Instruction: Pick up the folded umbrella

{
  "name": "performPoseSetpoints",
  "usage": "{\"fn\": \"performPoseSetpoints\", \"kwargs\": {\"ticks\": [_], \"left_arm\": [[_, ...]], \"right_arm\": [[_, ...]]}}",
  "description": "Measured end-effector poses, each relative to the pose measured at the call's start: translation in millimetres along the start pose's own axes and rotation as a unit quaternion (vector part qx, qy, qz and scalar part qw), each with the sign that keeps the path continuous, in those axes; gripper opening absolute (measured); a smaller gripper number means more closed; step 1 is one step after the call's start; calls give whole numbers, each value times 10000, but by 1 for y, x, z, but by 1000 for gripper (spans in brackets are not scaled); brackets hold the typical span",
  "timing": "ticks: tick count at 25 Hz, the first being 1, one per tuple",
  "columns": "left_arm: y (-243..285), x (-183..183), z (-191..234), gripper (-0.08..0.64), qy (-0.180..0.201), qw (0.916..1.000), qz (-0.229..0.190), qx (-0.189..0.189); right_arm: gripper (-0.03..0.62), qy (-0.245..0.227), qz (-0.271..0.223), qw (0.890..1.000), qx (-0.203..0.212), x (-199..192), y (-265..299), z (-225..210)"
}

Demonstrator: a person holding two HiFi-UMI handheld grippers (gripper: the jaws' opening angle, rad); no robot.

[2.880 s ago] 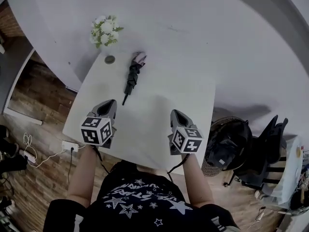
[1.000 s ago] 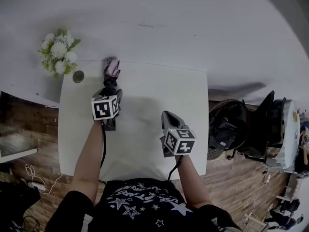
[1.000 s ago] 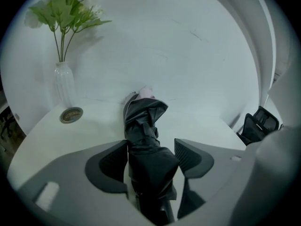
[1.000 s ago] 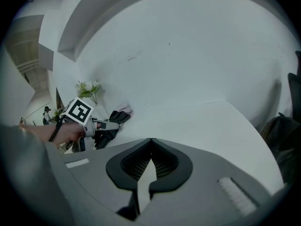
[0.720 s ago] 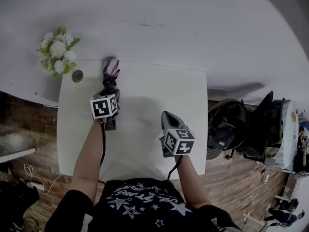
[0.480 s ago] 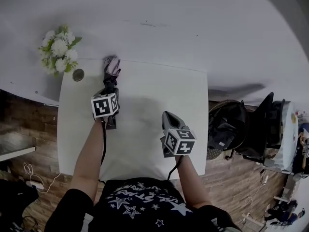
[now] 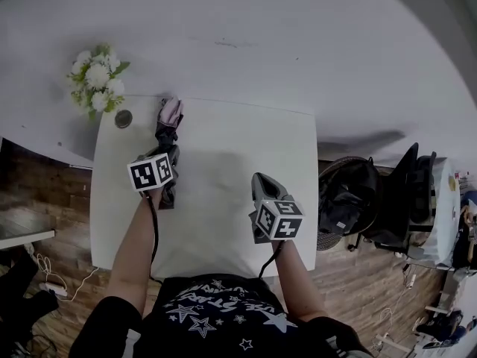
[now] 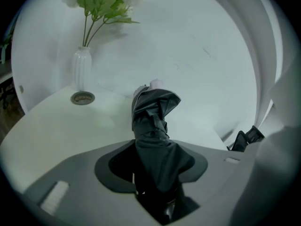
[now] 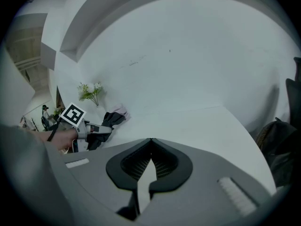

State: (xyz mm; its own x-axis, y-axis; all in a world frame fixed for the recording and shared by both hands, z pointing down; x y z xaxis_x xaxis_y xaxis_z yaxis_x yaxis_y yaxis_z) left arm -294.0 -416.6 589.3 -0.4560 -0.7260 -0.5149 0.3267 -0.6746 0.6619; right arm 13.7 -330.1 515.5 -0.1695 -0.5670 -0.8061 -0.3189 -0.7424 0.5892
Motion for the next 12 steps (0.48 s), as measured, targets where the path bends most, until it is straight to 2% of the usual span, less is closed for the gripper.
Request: {"fn": "performPoseSetpoints", "kwargs": {"ticks": [6, 12], "left_arm": [[-37, 2, -20, 199, -214, 9983, -264, -466], [-82, 12, -45, 199, -23, 9953, -716, -648]], "right_arm": [[17, -125, -197, 9997, 120, 9, -12, 8], [17, -325, -478, 9978, 324, 23, -26, 12]]}}
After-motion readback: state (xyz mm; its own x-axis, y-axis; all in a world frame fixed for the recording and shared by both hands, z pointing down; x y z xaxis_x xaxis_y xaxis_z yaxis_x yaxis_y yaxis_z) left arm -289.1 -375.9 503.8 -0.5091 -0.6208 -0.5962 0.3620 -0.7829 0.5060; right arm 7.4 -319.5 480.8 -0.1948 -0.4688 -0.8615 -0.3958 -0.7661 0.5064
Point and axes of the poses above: the fingertips, and each gripper's own axes: y forward along the fingers, z to its left, x out of its top, the point moved 8 cm from there along -y, backward along the fingers, and after that the axes turned 13 degrees about -y, right-handed, at the moved point
